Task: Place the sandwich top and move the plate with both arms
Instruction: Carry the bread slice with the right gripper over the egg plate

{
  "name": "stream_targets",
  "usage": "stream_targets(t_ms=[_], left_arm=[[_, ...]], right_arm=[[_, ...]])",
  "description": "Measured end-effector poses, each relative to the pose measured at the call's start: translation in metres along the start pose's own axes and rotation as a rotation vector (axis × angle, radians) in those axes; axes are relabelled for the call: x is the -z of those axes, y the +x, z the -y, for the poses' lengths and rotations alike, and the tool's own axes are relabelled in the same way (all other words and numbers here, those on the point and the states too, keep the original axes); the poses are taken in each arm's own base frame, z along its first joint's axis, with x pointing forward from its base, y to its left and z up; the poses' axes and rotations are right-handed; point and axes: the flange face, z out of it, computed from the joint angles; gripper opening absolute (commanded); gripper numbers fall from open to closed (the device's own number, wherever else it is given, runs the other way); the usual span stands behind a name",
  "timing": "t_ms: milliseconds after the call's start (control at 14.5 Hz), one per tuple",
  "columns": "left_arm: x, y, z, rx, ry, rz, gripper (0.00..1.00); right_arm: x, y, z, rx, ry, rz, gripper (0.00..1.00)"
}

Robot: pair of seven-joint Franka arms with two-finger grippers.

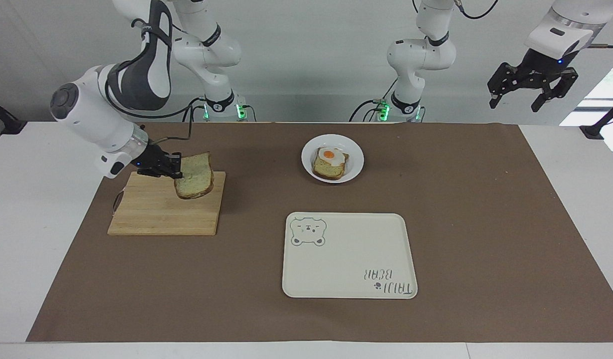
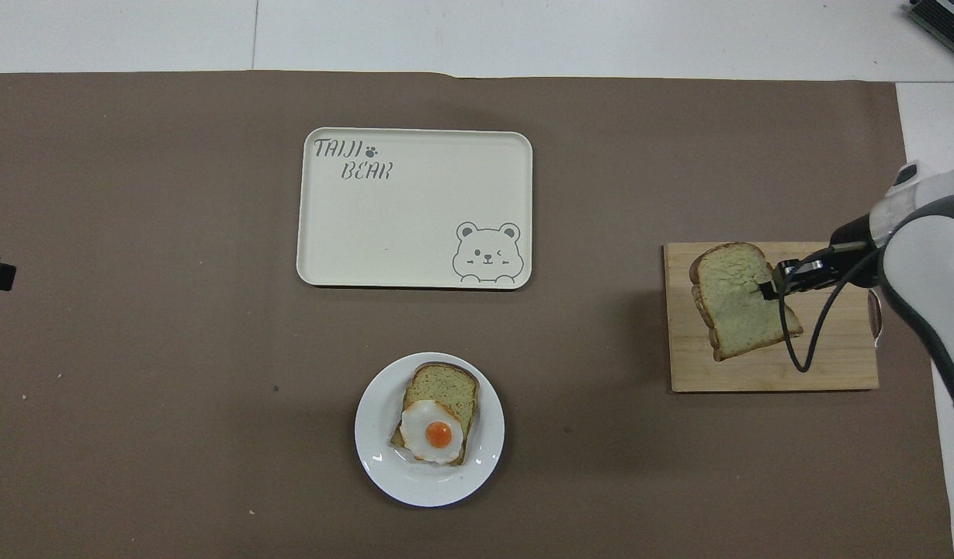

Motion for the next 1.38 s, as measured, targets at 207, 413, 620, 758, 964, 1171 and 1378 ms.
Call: stream_targets(t_ms=[207, 413, 620, 758, 964, 1171, 1378], left_arm=[[0.0, 0.0, 0.0, 0.0, 0.0, 0.0, 1.0], [0.0, 0.0, 0.0, 0.0, 0.0, 0.0, 1.0], [0.0, 0.0, 0.0, 0.0, 0.0, 0.0, 1.0], [0.0, 0.0, 0.0, 0.0, 0.0, 0.0, 1.0], [0.0, 0.0, 0.0, 0.0, 0.0, 0.0, 1.0], [0.0, 0.0, 0.0, 0.0, 0.0, 0.0, 1.0], [0.0, 0.0, 0.0, 0.0, 0.0, 0.0, 1.0]], right_arm=[[-0.016, 0.007, 0.062, -0.042, -0.02, 0.026, 0.0], [-0.034, 0.01, 0.132, -0.085, -0.046, 0.009, 0.0], [-0.051, 0.005, 0.184, -0.131, -0.06, -0.01, 0.0], [-0.062, 0.001, 0.212, -0.157, -0.065, -0.025, 0.0], [-0.086, -0.011, 0.272, -0.193, -0.066, -0.066, 0.0], [-0.108, -0.023, 0.308, -0.18, -0.07, -0.066, 0.0], [-0.133, -0.029, 0.336, -0.175, -0.063, -0.076, 0.0]])
